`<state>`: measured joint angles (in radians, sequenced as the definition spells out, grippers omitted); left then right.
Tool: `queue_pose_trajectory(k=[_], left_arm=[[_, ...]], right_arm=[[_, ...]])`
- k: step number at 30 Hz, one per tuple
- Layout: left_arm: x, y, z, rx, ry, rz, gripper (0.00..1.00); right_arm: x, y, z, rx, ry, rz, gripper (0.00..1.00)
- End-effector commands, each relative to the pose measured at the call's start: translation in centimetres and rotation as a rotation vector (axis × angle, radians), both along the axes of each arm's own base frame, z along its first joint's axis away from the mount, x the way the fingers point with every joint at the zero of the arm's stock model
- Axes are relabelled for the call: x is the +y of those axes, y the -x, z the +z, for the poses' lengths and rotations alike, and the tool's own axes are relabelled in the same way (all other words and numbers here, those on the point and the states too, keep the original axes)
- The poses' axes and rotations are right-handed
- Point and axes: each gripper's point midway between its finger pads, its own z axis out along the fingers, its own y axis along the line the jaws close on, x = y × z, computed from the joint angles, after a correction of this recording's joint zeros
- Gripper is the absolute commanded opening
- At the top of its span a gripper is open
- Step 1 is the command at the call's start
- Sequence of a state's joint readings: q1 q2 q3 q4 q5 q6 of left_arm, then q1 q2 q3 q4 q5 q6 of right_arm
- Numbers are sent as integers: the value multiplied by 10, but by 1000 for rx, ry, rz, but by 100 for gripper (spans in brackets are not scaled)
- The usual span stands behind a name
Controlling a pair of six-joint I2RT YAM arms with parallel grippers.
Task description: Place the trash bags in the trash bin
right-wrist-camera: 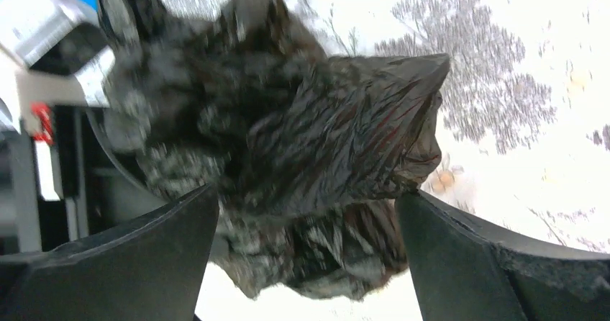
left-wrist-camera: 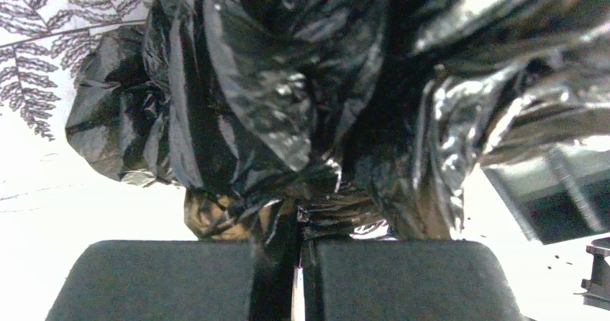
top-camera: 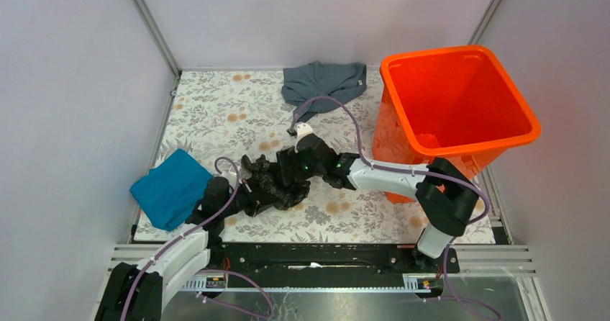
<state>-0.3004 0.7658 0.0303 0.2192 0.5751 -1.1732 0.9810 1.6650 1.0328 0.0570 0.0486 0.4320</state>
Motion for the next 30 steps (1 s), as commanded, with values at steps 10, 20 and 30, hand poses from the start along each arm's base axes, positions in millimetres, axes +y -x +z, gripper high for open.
queue_pose_trajectory(k=[10,20,30], left_arm=[[2,4,-5,-10,-22,6,0],[6,1,4,-50,-73,6,0],[5,-8,35,-130,-107,-27,29]], right_arm=[[-20,-74,101,-359,71,-227,14],[-88,-60,182,-577,135,-236,10],[-76,-38,219,-559,53,-102,1]])
